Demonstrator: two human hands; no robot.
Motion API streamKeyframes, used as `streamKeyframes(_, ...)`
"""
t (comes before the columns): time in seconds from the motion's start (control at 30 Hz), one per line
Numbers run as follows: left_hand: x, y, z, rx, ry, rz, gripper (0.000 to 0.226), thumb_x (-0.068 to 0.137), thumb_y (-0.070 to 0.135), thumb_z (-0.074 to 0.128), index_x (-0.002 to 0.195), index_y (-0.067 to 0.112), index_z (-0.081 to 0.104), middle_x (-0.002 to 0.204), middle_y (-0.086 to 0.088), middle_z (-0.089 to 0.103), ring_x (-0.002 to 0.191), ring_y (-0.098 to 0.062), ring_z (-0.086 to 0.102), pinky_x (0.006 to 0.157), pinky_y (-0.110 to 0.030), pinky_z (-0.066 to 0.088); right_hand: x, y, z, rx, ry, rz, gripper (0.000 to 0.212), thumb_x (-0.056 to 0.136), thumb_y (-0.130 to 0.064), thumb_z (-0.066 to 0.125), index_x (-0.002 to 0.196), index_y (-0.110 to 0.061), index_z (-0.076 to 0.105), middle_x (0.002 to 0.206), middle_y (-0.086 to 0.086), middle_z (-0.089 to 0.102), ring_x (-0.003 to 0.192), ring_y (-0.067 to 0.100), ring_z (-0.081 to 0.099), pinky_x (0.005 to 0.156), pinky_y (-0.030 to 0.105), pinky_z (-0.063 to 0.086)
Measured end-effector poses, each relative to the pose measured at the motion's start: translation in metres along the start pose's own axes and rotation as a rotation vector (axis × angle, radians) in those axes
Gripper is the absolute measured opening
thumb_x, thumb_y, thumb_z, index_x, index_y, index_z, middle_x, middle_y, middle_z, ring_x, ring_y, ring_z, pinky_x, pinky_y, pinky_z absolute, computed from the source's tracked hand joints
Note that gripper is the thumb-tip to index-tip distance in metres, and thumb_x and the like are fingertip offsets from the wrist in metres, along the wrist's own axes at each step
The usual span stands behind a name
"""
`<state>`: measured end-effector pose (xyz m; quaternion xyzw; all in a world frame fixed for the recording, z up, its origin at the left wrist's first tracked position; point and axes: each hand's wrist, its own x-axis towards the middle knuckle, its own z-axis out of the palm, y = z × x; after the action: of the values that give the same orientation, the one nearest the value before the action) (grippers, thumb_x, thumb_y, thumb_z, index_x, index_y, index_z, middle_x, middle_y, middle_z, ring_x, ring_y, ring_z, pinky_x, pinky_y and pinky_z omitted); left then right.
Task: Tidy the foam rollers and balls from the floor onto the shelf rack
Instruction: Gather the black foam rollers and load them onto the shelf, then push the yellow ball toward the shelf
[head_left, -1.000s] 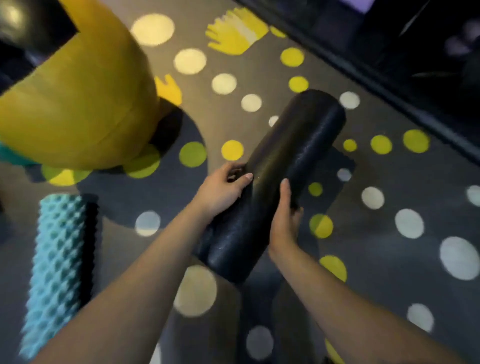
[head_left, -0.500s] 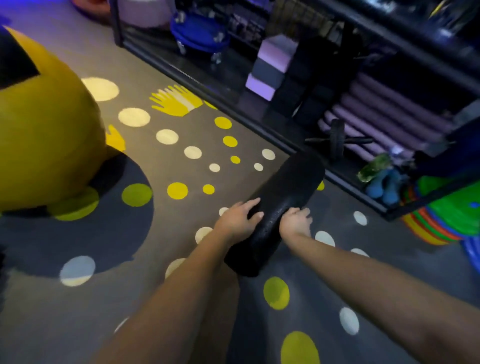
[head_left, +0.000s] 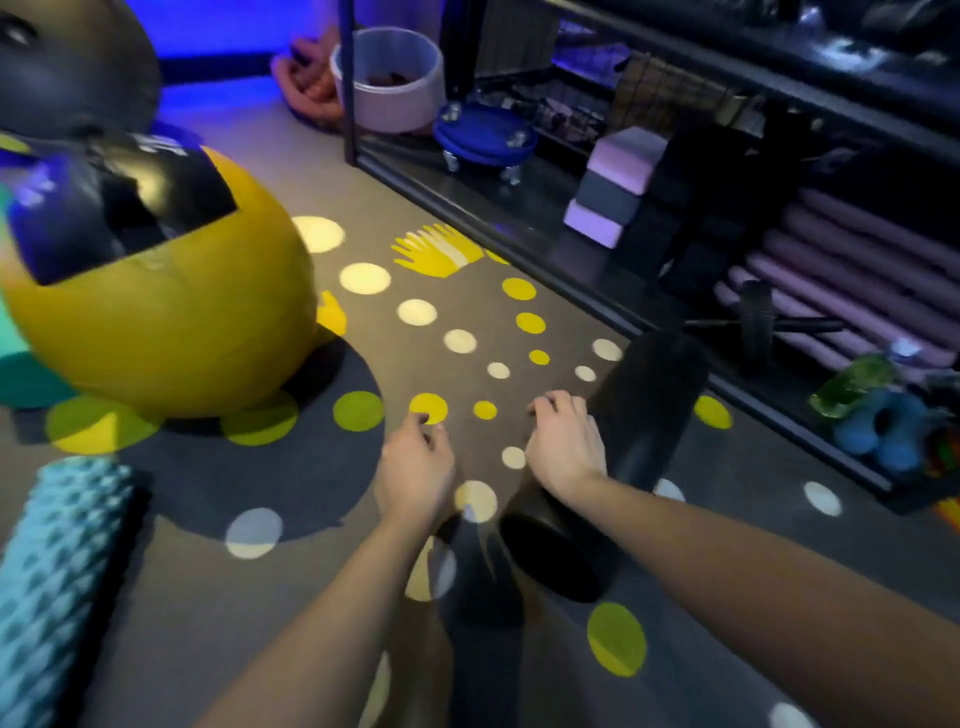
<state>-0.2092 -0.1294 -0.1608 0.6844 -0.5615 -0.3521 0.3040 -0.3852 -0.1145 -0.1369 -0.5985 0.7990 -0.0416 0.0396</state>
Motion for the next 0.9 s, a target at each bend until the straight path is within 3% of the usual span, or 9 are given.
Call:
streamKeyframes(0.13,0.040,-0.025,-0.100,0.078,0.575,0.197,0.030,0.091,0.015,0.065,0.120,0.007,0.063,0.111,-0.020,0.055,0.106,-0.043,0.052,0.089,-0.051,0.044,0.019,-0.103,0.012,0.234,-0.003,-0.205,0.040,0.094,-0.009,0.046,0.133,-0.015,0.054,0.138,0.004,0.052,0.129,0.028,0.043,0.108,0.039,0.038)
streamKeyframes(0.27,0.087,-0.047,-0.209,0.195,0.858,0.114,0.050,0.087,0.020,0.065,0.134,0.007,0.055,0.128,-0.026,0.047,0.119,-0.046,0.045,0.103,-0.055,0.037,0.052,-0.206,-0.009,0.413,0.057,-0.373,0.054,0.096,-0.007,0.043,0.150,-0.014,0.041,0.157,0.005,0.040,0.143,0.029,0.036,0.117,0.042,0.032)
streamKeyframes(0.33,0.110,-0.058,-0.247,0.138,0.782,-0.019,0.061,0.093,0.032,0.062,0.148,0.010,0.044,0.149,-0.027,0.034,0.133,-0.049,0.036,0.113,-0.054,0.031,0.062,-0.246,-0.014,0.484,0.042,-0.475,0.060,0.098,-0.006,0.041,0.156,-0.018,0.033,0.166,-0.001,0.026,0.151,0.024,0.027,0.122,0.043,0.027)
streamKeyframes(0.4,0.131,-0.065,-0.264,0.058,0.556,-0.131,0.080,0.092,0.055,0.057,0.157,0.016,0.034,0.160,-0.027,0.024,0.144,-0.048,0.030,0.120,-0.050,0.025,0.065,-0.270,-0.014,0.528,-0.011,-0.544,0.064,0.099,-0.006,0.040,0.160,-0.022,0.026,0.170,-0.005,0.017,0.153,0.020,0.022,0.124,0.042,0.026)
streamKeyframes(0.47,0.145,-0.064,-0.260,0.095,0.378,-0.126,0.088,0.091,0.067,0.054,0.160,0.019,0.029,0.161,-0.022,0.033,0.147,-0.040,0.035,0.120,-0.046,0.029,0.065,-0.275,-0.012,0.547,-0.052,-0.540,0.068,0.098,-0.006,0.040,0.161,-0.025,0.022,0.171,-0.008,0.013,0.154,0.020,0.022,0.124,0.042,0.027)
streamKeyframes(0.57,0.156,-0.042,-0.232,0.229,0.407,-0.022,0.079,0.095,0.063,0.052,0.160,0.023,0.031,0.155,-0.019,0.042,0.141,-0.040,0.042,0.116,-0.049,0.034,0.071,-0.243,-0.007,0.522,-0.099,-0.404,0.072,0.097,-0.006,0.041,0.161,-0.033,0.022,0.170,-0.010,0.015,0.151,0.024,0.030,0.122,0.042,0.030)
streamKeyframes(0.67,0.155,-0.002,-0.185,0.496,0.395,0.180,0.069,0.094,0.061,0.051,0.156,0.041,0.030,0.162,-0.009,0.031,0.148,-0.034,0.030,0.119,-0.056,0.027,0.082,-0.185,0.001,0.498,-0.172,-0.311,0.075,0.091,-0.004,0.042,0.160,-0.031,0.029,0.168,-0.005,0.023,0.151,0.026,0.032,0.123,0.043,0.029)
streamKeyframes(0.8,0.156,0.049,-0.133,0.819,0.138,0.492,0.077,0.095,0.043,0.054,0.160,0.044,0.013,0.172,0.005,0.004,0.158,-0.027,0.004,0.119,-0.061,0.026,0.087,-0.120,-0.005,0.426,-0.190,-0.222,0.075,0.091,-0.005,0.044,0.158,-0.035,0.031,0.168,-0.007,0.022,0.147,0.032,0.038,0.119,0.045,0.034)
streamKeyframes(0.9,0.159,0.067,-0.120,0.892,0.055,0.443,0.085,0.097,0.034,0.057,0.161,0.043,0.002,0.172,0.008,-0.006,0.156,-0.035,0.007,0.114,-0.060,0.033,0.085,-0.099,-0.019,0.439,-0.152,-0.202,0.074,0.093,-0.002,0.043,0.158,-0.036,0.033,0.168,-0.009,0.023,0.141,0.034,0.044,0.111,0.043,0.041)
